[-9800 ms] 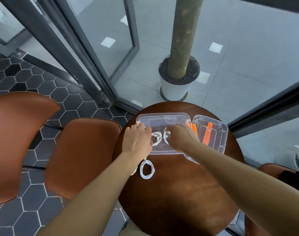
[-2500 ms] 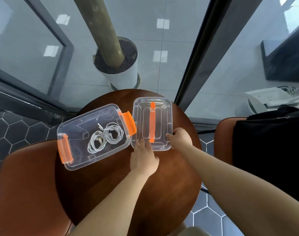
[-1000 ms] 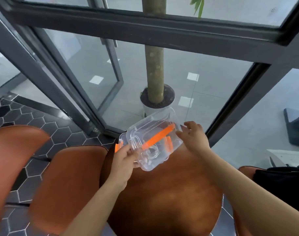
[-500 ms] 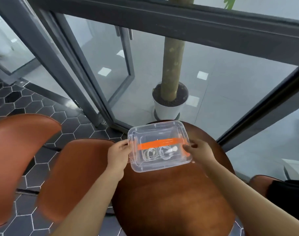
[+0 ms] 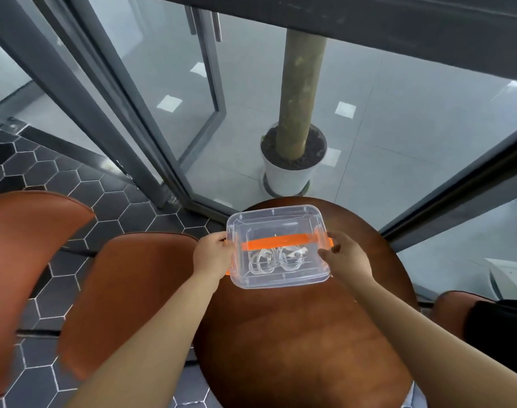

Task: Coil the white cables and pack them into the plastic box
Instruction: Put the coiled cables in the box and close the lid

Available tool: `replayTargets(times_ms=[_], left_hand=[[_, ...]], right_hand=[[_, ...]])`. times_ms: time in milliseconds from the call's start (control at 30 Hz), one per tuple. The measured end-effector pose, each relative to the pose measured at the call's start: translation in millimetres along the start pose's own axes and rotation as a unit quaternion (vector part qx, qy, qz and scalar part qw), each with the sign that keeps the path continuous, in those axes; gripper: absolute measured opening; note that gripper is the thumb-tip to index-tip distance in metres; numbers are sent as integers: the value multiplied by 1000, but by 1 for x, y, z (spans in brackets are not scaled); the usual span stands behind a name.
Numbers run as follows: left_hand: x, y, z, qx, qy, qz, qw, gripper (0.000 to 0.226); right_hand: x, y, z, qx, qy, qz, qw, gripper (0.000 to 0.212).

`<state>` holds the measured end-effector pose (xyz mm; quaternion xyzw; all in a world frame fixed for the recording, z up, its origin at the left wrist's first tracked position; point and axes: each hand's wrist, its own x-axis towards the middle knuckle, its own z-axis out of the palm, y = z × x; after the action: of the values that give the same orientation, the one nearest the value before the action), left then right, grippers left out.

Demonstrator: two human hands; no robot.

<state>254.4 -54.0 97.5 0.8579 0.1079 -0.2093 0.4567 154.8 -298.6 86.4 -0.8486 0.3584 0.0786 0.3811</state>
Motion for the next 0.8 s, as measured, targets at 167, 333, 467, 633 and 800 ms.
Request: replayTargets(times_ms=[167,333,467,633,800], left_hand=[[6,-8,12,83,7,4,997,15],[14,-17,17,110,20,19,994,24],[17,-22,20,121,24,21,992,30],[16,-29,24,131,5,47,990,14],[12,-35,26,136,13,63,989,29]], right_hand=[[7,9,13,-23,15,18,999,47],[8,11,22,-39,26,32,998,46],[10,15,26,-32,26,28,999,46],[9,25,26,-23,7,52,998,44],[12,28,24,6,-2,55,998,42]])
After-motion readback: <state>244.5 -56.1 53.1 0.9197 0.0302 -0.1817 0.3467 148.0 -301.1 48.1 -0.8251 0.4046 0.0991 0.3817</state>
